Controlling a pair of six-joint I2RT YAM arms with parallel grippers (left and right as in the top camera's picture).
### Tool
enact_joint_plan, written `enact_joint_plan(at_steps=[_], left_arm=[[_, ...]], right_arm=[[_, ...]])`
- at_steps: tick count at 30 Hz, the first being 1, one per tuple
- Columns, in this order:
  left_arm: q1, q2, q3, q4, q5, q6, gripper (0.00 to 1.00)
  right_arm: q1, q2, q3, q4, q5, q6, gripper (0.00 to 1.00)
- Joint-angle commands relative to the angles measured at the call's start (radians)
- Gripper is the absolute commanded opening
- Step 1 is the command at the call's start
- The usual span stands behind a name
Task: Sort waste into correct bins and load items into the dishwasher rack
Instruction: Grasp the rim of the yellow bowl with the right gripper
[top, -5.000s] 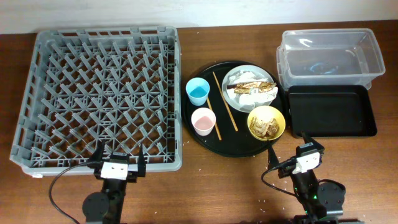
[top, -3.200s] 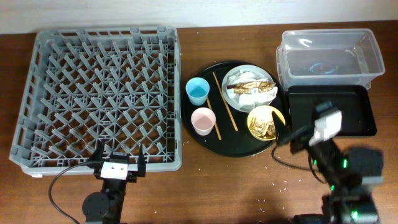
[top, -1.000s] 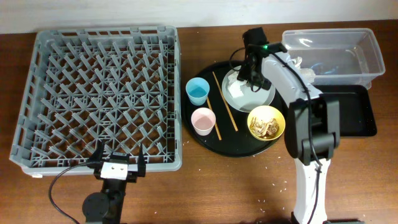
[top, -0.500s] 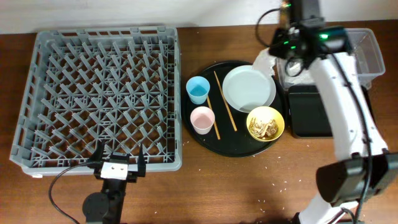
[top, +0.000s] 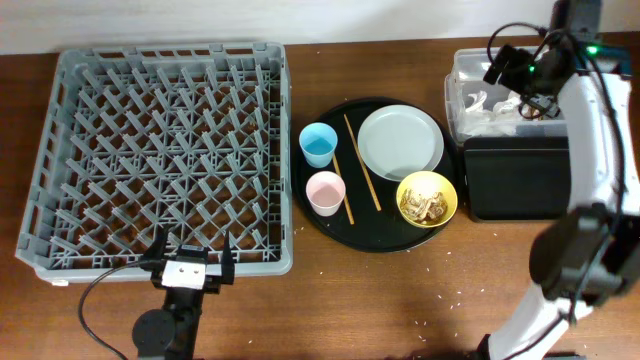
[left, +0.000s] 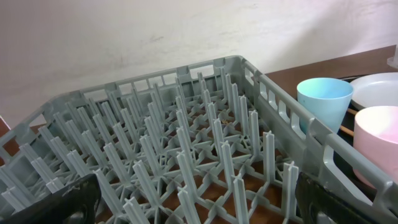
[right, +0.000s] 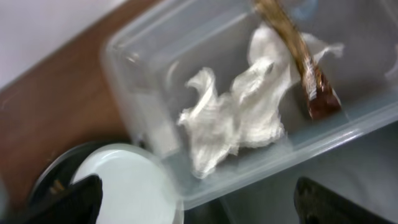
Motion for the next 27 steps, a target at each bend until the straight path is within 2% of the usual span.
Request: enact_joint_plan(at_steps=[1,5,8,11,14,16,18,21,24,27], left_arm=[[-0.004,-0.003,-0.005,-0.002,0.007,0.012,1.00],[-0.004,-0.003,-0.005,-0.002,0.007,0.013,1.00],[-0.004,-0.003,-0.005,-0.002,0.007,0.012,1.00],[-0.004,-0.003,-0.005,-0.002,0.007,0.013,1.00],[-0.004,-0.003,-0.005,-0.002,0.007,0.012,1.00],[-0.004,-0.003,-0.005,-0.002,0.007,0.012,1.00],[-0.004,-0.003,-0.005,-0.002,0.007,0.012,1.00],[-0.004,-0.003,-0.005,-0.002,0.007,0.013,1.00],[-0.004,-0.003,-0.005,-0.002,0.007,0.013,1.00],[-0.004,-0.003,-0.005,-0.002,0.007,0.012,1.00]], right_arm=[[0.095,-0.151,0.022,-0.135,-0.079,-0.044,0.98],[0.307,-0.153,0.021,-0.334,-0.032,-0.043,0.99],[0.387,-0.153,-0.052,-0.357,0.004,-0.023,0.96],[0.411,-0.150,-0.227,-0.306,0.004,-0.014,0.72],[0.457,-0.138,-0.407,-0.178,0.002,-0.021,0.66],[0.475,-0.137,-0.566,-0.017,0.002,-0.022,0.60],[0.476,-0.137,-0.685,0.112,0.000,-0.037,0.50],[0.476,-0.123,-0.720,0.157,0.000,-0.171,0.45],[0.476,-0.103,-0.721,0.160,0.001,-0.227,0.20],[0.476,-0.091,-0.721,0.177,0.001,-0.227,0.20]])
